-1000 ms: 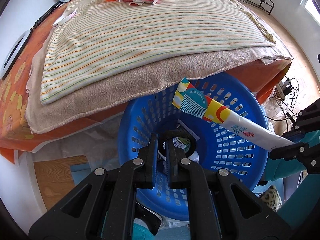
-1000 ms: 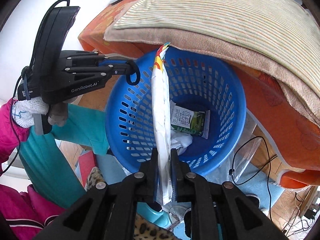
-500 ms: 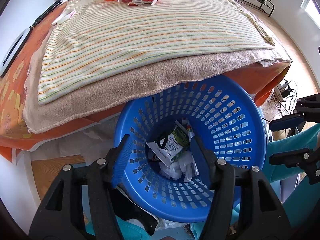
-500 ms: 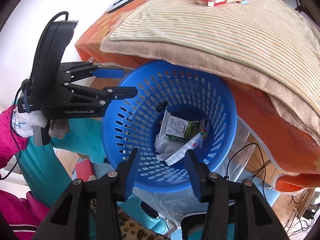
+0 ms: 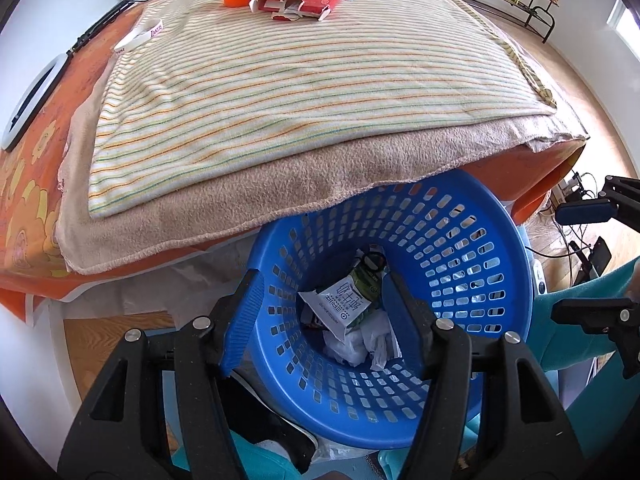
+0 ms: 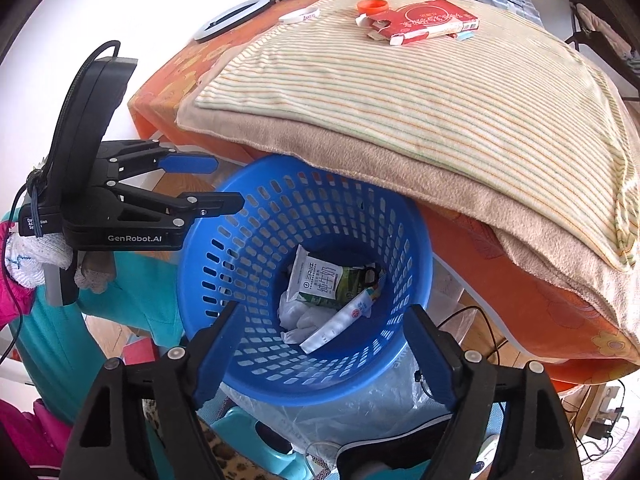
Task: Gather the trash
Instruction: 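Move both tools back over the towel toward the white wristband and red tissue box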
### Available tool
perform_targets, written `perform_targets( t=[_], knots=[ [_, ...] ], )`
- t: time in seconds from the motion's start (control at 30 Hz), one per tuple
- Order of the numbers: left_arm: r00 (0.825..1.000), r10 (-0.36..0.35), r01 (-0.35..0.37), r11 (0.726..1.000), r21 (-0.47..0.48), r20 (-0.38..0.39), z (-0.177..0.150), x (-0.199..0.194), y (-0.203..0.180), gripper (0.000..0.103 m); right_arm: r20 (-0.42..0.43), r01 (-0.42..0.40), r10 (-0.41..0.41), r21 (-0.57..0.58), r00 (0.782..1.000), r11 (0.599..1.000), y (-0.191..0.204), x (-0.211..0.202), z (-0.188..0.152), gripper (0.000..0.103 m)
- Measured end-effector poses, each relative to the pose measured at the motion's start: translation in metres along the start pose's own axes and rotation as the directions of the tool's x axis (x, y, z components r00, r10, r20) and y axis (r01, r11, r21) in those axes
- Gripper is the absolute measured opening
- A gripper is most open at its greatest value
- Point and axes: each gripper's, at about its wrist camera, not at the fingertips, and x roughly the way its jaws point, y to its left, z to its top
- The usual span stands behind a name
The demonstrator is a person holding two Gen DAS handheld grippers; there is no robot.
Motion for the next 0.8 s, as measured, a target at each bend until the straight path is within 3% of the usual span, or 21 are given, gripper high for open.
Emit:
perform_targets(
  t=[0.37, 0.47, 0.57, 0.8],
  knots=[
    [0.998, 0.031, -0.029, 0.999, -0.038, 0.05, 0.047, -0.024, 0.03, 0.063, 0.071, 0.025, -0.032, 0.1, 0.997, 0.995, -0.016, -0.02, 0.036, 0.086],
    [0.997, 0.041, -0.037, 0.997, -0.064, 0.072, 0.065, -0.031, 0.047, 0.063, 0.111, 0.035, -0.049, 0.119, 0.993, 0.992, -0.02, -0.03, 0.054, 0.086],
    [0.994, 0.062, -0.052, 0.993, -0.105, 0.092, 0.083, -0.034, 0.07, 0.063, 0.155, 0.046, -0.068, 0.144, 0.985, 0.988, -0.023, -0.039, 0.076, 0.096],
    [0.982, 0.116, -0.093, 0.984, -0.154, 0.148, 0.127, -0.037, 0.116, 0.063, 0.242, 0.03, -0.079, 0.201, 0.967, 0.979, -0.039, -0.047, 0.13, 0.096]
  ],
)
